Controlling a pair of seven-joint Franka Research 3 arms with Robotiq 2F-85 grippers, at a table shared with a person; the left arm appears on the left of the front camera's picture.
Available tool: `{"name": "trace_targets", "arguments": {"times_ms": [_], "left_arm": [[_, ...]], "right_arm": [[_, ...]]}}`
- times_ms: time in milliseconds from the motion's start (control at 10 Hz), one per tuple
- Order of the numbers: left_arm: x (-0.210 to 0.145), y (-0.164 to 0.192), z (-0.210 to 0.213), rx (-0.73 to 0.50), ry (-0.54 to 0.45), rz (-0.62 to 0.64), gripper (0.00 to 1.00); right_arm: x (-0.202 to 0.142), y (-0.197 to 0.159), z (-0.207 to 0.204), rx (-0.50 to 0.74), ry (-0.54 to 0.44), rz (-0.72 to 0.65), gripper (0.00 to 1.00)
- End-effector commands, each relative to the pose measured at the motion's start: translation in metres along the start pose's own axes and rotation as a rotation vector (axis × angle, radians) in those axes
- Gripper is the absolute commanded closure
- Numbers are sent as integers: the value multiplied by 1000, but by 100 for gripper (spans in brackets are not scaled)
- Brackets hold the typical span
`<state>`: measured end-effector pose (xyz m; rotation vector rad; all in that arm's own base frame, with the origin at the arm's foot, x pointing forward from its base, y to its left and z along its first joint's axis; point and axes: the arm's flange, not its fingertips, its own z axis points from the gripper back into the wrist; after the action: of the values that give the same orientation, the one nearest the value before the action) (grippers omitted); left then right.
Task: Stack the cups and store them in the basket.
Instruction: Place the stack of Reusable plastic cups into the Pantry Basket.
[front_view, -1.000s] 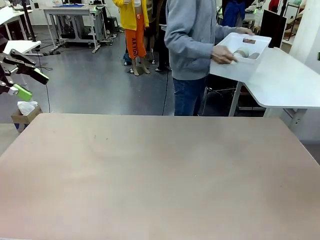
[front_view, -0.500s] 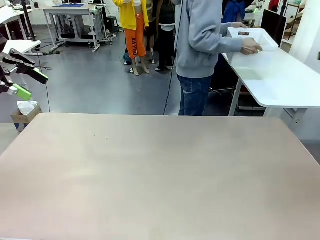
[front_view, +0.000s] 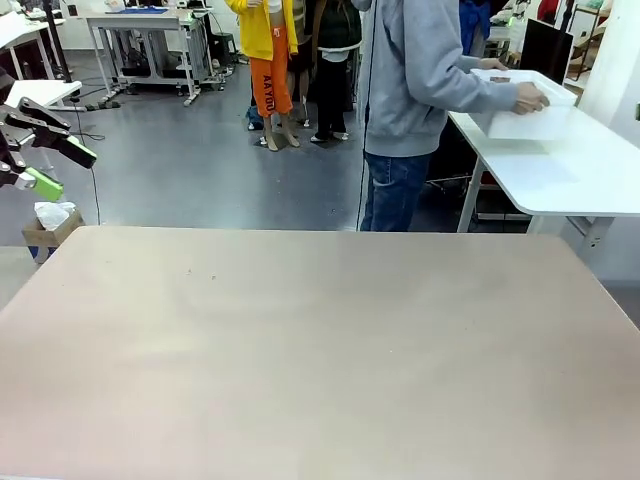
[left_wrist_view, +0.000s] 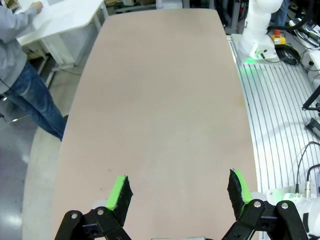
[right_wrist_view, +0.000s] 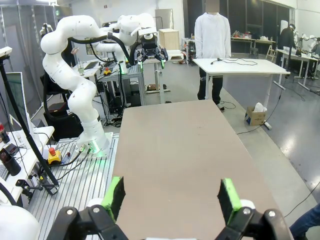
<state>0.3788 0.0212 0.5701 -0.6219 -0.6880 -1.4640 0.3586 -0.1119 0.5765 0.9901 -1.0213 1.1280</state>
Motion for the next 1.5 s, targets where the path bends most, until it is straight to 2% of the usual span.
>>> {"name": "trace_targets", "arguments": {"times_ms": [0,1400], "left_arm": [[1,0,2,-5,19,10,0],[1,0,2,-5,19,10,0]], "right_arm": [[3,0,1,3,-14,0,0],[3,0,1,3,-14,0,0]]}}
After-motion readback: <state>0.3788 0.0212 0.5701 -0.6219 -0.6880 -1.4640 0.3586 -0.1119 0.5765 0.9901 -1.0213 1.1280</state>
